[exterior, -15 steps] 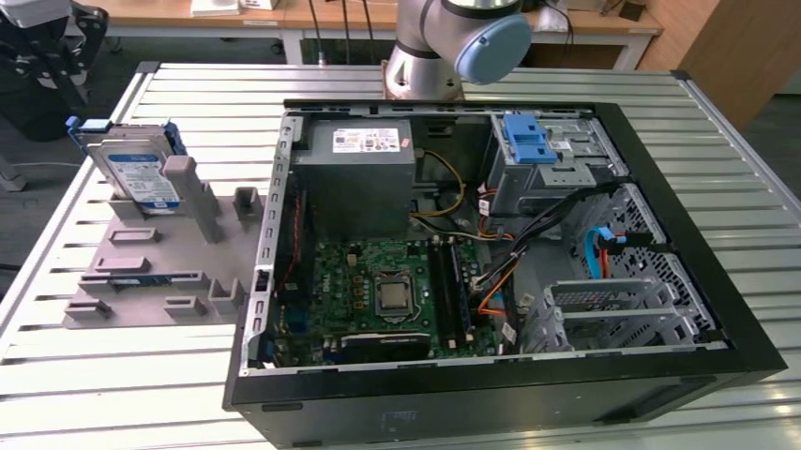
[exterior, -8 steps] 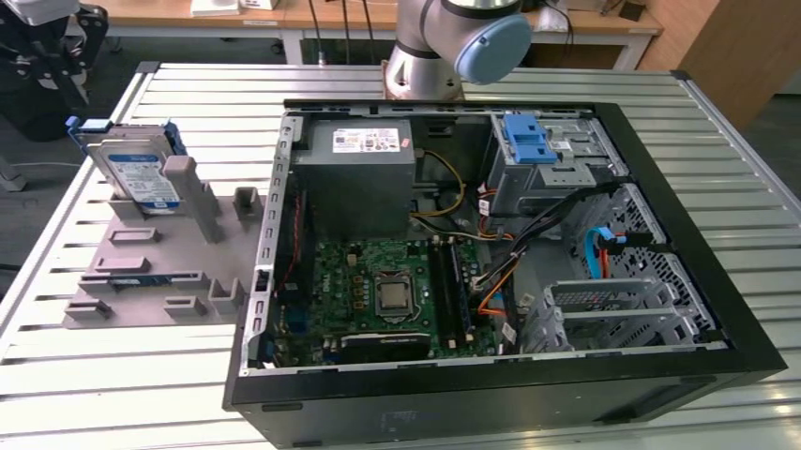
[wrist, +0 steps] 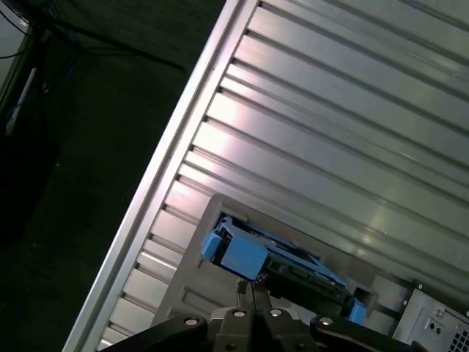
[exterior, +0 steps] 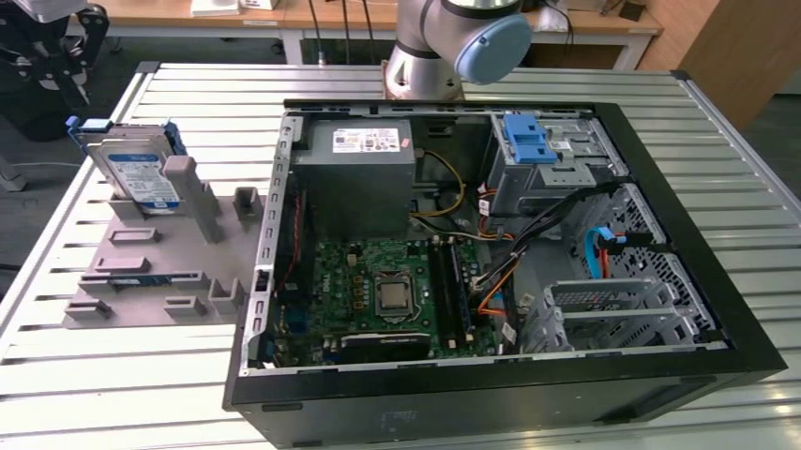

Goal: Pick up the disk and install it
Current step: 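Pick up the disk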

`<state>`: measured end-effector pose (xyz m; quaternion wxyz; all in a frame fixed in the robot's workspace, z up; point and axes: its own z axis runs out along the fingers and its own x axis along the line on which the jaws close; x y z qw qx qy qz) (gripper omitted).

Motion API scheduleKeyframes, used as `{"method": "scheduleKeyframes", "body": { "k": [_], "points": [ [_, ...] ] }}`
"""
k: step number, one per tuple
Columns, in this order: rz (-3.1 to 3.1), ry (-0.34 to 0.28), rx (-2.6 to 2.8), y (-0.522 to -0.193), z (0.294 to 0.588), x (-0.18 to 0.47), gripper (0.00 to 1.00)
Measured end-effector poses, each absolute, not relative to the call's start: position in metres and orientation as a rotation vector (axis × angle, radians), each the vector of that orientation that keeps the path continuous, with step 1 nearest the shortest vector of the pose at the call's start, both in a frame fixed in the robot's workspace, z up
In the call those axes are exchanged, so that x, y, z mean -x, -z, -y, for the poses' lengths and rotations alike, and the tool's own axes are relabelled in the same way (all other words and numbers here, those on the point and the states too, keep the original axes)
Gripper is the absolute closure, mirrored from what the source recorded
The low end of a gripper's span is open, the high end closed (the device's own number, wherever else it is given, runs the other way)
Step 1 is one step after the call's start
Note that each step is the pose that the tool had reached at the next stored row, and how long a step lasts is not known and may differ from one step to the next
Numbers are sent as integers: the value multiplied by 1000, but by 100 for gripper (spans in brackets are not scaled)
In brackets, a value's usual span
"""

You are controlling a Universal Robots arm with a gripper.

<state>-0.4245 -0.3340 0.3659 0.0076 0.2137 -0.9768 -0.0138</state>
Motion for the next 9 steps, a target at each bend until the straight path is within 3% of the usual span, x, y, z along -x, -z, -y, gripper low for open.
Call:
{"method": "scheduleKeyframes", "body": {
  "k": [9],
  "points": [
    [3022,42,-797,-366,334,424,89]
  ]
}}
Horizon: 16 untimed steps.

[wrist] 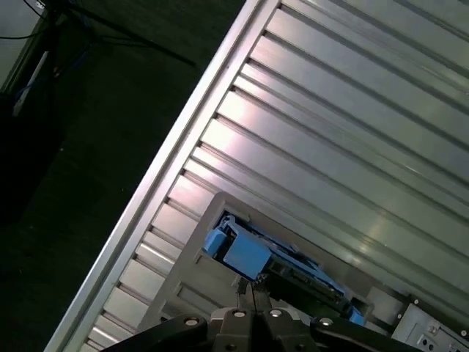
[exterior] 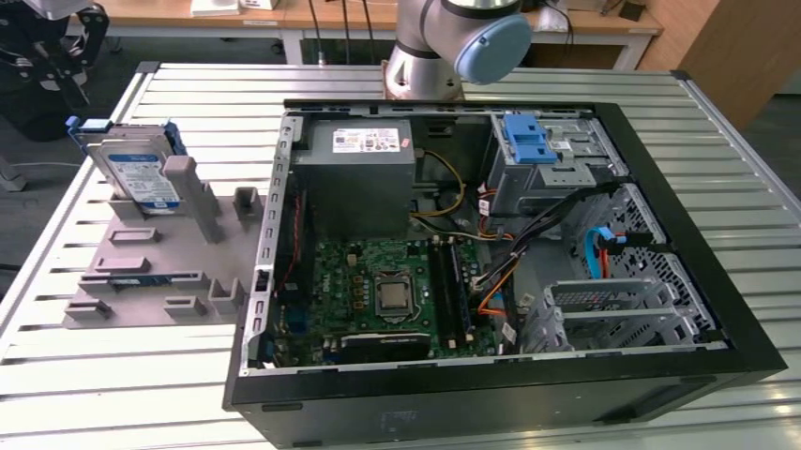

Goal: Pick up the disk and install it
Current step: 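Pick up the disk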

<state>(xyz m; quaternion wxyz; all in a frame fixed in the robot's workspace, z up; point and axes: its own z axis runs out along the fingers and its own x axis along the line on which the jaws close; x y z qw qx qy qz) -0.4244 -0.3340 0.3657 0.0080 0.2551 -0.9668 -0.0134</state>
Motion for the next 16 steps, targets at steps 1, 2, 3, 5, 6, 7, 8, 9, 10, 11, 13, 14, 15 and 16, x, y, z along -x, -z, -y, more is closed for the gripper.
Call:
{"method": "scheduleKeyframes", "body": {
  "k": [1,2,3,5,6,7,8,9,10,11,13,14,15,16],
  "points": [
    [3018,42,-812,-366,334,424,89],
    [3014,42,-827,-366,334,424,89],
    [3009,41,-844,-366,334,424,89],
    [3000,41,-877,-366,334,424,89],
    [2995,41,-893,-366,334,424,89],
    [2991,40,-909,-366,334,424,89],
    [2986,40,-926,-366,334,424,89],
    [2981,40,-941,-365,334,424,89],
    [2976,40,-957,-365,334,424,89],
    [2971,39,-973,-365,334,424,89],
    [2960,39,-1004,-365,334,424,89],
    [2955,39,-1019,-365,334,424,89],
    [2950,39,-1035,-365,334,424,89],
    [2945,39,-1049,-365,334,424,89]
  ]
}}
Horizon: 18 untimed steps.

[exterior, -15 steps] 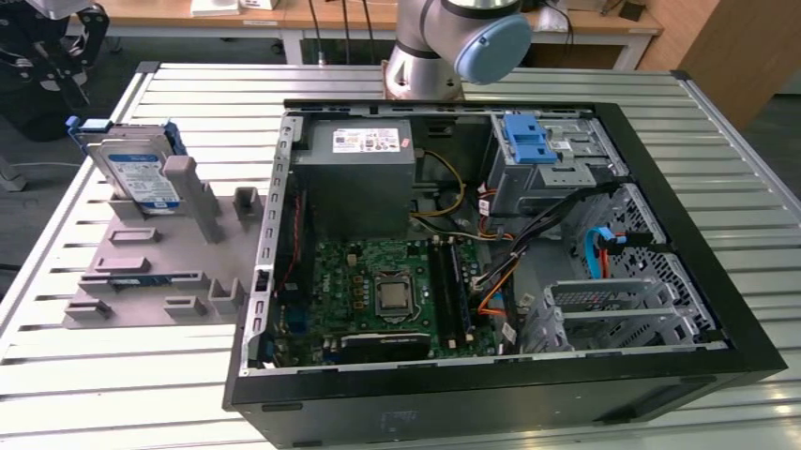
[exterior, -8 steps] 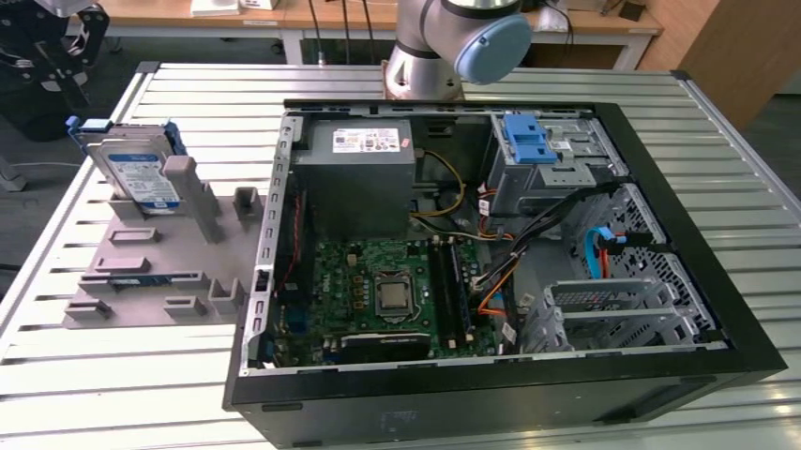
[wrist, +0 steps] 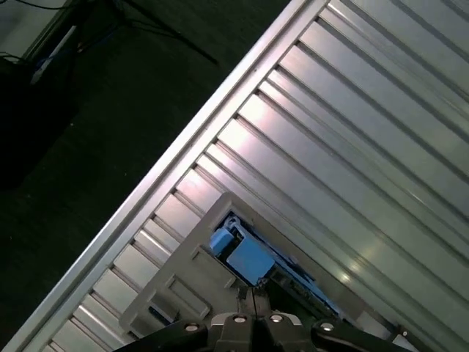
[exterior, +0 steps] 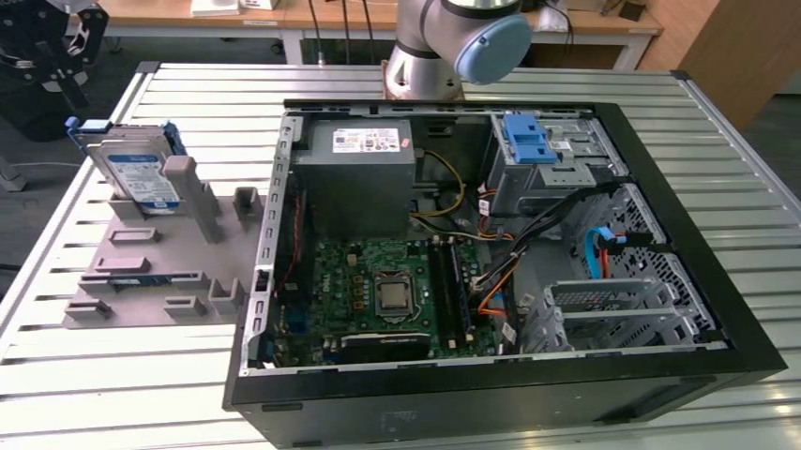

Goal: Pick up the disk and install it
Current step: 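Pick up the disk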

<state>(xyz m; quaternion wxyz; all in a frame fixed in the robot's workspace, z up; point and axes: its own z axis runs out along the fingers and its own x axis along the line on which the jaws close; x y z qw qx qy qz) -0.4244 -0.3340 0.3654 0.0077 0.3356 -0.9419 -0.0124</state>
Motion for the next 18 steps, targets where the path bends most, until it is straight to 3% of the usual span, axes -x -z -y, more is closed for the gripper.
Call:
{"method": "scheduleKeyframes", "body": {
  "k": [18],
  "points": [
    [2853,35,-1282,-365,334,424,89]
  ]
}}
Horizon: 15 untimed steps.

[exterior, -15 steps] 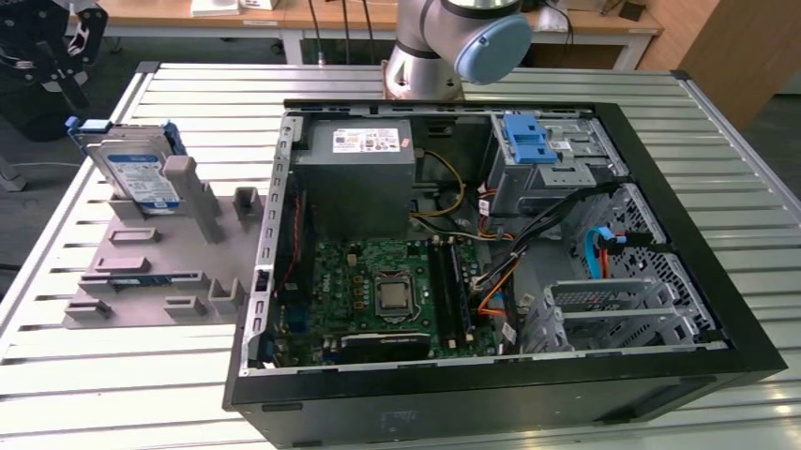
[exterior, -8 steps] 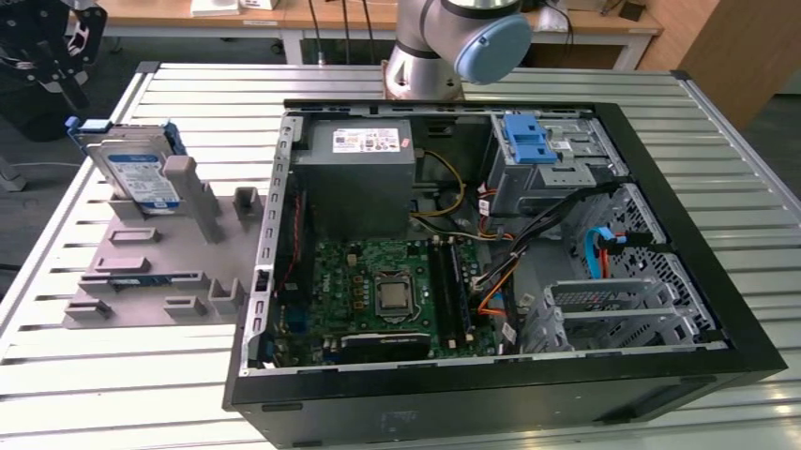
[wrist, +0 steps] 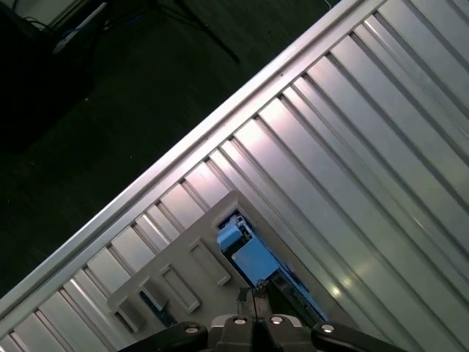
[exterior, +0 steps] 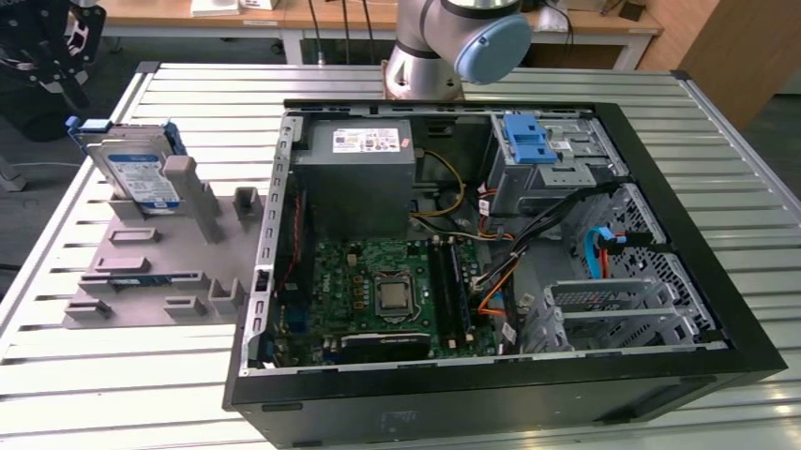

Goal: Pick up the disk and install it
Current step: 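Pick up the disk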

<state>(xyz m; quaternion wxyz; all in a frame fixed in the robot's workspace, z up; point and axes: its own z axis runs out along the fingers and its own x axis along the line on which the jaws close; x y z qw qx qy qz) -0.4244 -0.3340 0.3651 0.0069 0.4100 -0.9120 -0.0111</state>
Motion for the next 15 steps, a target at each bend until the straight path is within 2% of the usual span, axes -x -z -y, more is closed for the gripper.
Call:
{"method": "scheduleKeyframes", "body": {
  "k": [15],
  "points": [
    [2732,32,-1520,-365,334,424,89]
  ]
}}
